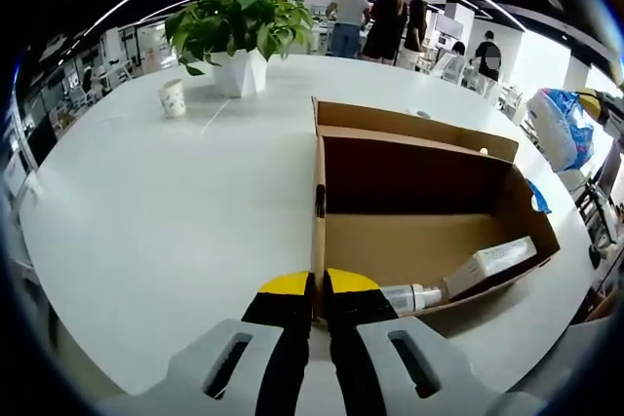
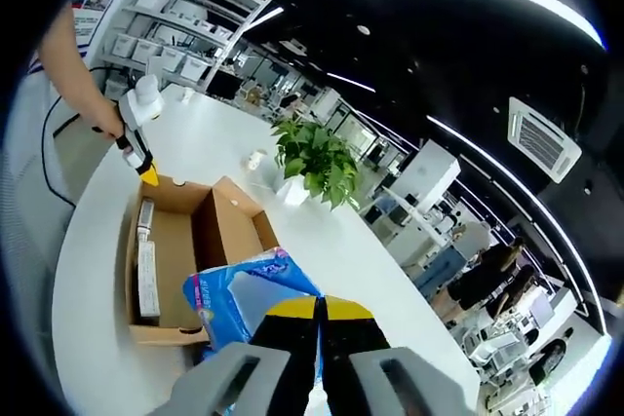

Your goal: Operate the shoe box by opening the lid, removing the specified soft item, and placing it in the target area until the item is outside and the box remains undamaged.

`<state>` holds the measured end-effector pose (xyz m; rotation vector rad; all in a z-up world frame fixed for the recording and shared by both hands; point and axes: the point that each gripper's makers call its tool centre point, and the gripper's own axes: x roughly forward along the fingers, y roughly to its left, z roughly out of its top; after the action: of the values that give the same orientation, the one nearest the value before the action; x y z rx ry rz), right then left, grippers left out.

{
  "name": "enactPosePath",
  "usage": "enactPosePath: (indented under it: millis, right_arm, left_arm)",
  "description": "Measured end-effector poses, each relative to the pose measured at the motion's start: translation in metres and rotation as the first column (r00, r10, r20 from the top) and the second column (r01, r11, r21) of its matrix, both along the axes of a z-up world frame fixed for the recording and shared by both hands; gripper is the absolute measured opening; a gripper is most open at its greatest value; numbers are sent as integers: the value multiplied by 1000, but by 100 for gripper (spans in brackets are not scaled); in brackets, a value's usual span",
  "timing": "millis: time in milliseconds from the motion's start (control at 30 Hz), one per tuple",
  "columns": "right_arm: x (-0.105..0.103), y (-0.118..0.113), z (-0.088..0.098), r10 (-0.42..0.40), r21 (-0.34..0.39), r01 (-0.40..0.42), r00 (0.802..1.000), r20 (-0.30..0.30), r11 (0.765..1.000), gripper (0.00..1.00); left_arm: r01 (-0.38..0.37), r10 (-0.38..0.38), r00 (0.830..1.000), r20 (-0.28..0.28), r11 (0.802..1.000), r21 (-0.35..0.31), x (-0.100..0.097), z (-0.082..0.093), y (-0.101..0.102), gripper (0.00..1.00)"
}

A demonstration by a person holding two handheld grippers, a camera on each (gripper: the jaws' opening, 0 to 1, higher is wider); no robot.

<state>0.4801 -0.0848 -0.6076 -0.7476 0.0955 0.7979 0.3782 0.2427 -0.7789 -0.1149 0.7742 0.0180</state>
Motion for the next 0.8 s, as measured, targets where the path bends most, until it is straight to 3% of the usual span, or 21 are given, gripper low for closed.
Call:
enactPosePath:
  millis: [800]
  right_arm:
    - [2, -74, -11, -112, 0, 112, 994, -17, 994, 0]
  left_arm:
    - [1, -1, 1000, -1, 1000, 2, -1, 1, 0, 2]
